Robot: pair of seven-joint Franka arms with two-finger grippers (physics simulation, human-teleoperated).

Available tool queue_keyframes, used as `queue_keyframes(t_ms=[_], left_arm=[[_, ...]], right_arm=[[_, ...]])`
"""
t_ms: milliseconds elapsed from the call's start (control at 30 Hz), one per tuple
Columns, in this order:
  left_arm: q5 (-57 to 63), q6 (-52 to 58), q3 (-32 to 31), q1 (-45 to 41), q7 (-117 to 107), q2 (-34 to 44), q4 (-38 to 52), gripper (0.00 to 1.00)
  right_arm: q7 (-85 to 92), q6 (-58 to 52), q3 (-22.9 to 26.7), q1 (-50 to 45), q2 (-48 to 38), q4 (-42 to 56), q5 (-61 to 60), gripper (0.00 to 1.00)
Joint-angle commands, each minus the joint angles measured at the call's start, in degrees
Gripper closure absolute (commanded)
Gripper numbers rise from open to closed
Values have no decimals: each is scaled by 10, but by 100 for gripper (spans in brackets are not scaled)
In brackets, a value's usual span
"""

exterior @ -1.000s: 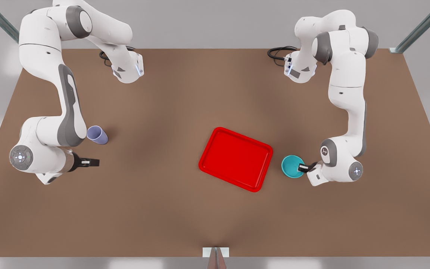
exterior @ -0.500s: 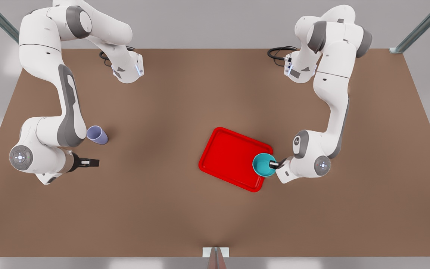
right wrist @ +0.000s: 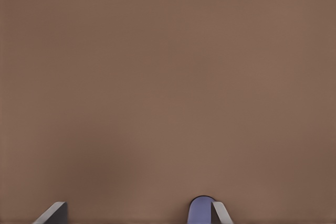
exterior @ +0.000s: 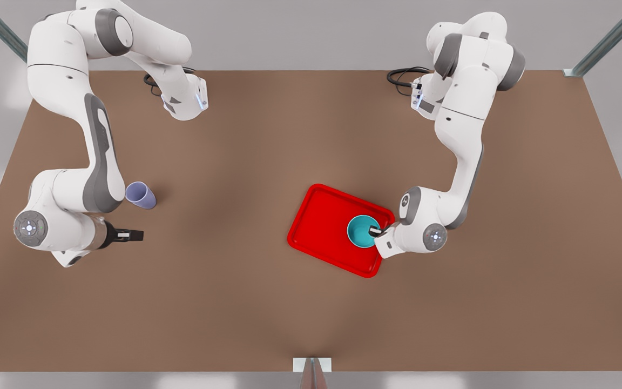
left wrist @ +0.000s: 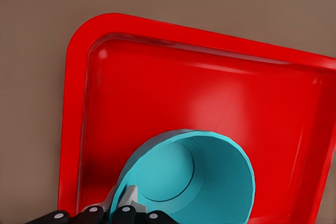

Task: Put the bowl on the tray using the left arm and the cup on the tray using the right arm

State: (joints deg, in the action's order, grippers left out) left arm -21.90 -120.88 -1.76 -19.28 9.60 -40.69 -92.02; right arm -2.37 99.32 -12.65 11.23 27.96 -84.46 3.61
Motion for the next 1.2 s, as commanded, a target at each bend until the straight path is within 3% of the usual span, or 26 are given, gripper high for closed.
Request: queue_keyframes(t_ms=[0,33,67,600,700,767,833,933,1033,1167], left_arm=[[-75,1,0,0,3,-1,0,79],[-75,0,0,-1,7,-4,0,35],[-75,0,0,-1,6,-4,0,0],[-73,6,10,7,9,12,1,0],[-75,21,52,71,2,61,10,0],[-56,47,88,127,-54,118,51,0],[110,161,87,135,-113,225,50,0],[171,310,85,128,-95,354,49,0],[193,324,84,125,-67,369,48,0],[193,327,84,115,-66,344,48,0]], right_arm=[[0,1,0,-2,0,0,3,0],[0,2,0,-2,0,0,4,0],[1,2,0,-2,0,0,4,0],[46,12,-1,31,-11,-17,-1,0],[58,39,0,41,-103,-145,5,0],[53,29,-1,62,-106,-176,2,0],[54,-16,-1,67,-106,-201,0,0],[61,-11,0,98,-108,-274,0,0],[121,138,10,120,-159,-384,4,0],[154,221,40,133,-158,-424,4,0]])
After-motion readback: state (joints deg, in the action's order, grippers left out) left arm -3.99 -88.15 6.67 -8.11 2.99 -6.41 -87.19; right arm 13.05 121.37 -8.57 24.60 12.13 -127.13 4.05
